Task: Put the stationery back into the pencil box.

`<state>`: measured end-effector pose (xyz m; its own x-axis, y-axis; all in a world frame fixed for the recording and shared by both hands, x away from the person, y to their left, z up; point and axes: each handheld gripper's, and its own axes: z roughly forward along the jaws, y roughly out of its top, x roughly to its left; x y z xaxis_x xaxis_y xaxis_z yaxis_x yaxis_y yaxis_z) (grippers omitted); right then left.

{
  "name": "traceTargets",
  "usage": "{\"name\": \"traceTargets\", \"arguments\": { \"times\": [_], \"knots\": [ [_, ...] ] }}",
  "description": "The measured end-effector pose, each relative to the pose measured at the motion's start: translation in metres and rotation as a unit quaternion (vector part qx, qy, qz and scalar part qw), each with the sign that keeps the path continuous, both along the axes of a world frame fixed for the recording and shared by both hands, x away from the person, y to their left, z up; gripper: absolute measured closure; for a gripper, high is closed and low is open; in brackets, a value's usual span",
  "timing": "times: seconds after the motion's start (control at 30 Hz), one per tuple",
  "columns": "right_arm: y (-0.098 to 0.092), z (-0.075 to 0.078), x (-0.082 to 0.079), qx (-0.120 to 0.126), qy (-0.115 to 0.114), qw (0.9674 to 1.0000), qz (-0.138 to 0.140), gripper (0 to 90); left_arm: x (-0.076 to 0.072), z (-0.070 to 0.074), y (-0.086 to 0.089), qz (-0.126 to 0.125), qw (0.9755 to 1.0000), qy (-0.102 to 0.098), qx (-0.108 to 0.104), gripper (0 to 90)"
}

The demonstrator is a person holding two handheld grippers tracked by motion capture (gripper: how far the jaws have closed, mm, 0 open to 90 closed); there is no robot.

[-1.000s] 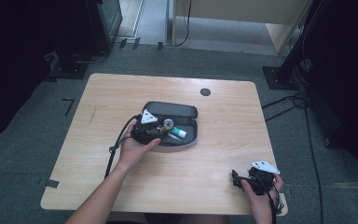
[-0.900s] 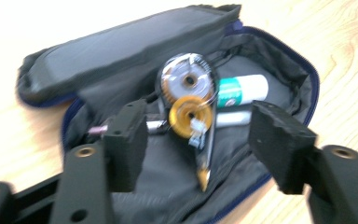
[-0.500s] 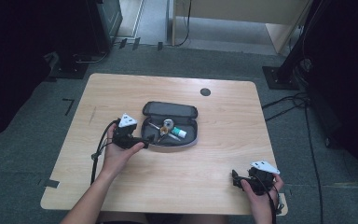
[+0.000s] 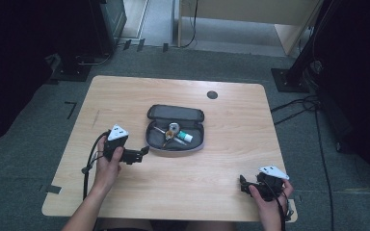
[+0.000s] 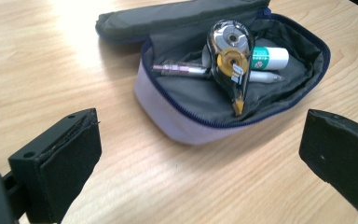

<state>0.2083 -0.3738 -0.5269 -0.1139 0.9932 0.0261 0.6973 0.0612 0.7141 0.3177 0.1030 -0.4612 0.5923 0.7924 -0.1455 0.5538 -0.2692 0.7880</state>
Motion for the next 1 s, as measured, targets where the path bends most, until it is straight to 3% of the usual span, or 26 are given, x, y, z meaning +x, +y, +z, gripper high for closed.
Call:
{"name": "traceTargets", "arguments": {
  "times": [0.3,0.5,1.0],
  "knots": [
    [0.000,0.000,0.000,0.000,0.000,1.0000,0.000,0.3,-0.018,-0.010,0.023,0.014,0.9998,-0.003,0.014,0.0],
    [0.000,0.000,0.000,0.000,0.001,1.0000,0.000,0.3,-0.031,-0.018,0.042,0.026,0.9996,0.002,0.010,0.0],
    [0.000,0.000,0.000,0.000,0.001,1.0000,-0.001,0.4,-0.063,-0.037,0.088,0.067,0.9973,0.005,0.029,0.0]
  ]
}}
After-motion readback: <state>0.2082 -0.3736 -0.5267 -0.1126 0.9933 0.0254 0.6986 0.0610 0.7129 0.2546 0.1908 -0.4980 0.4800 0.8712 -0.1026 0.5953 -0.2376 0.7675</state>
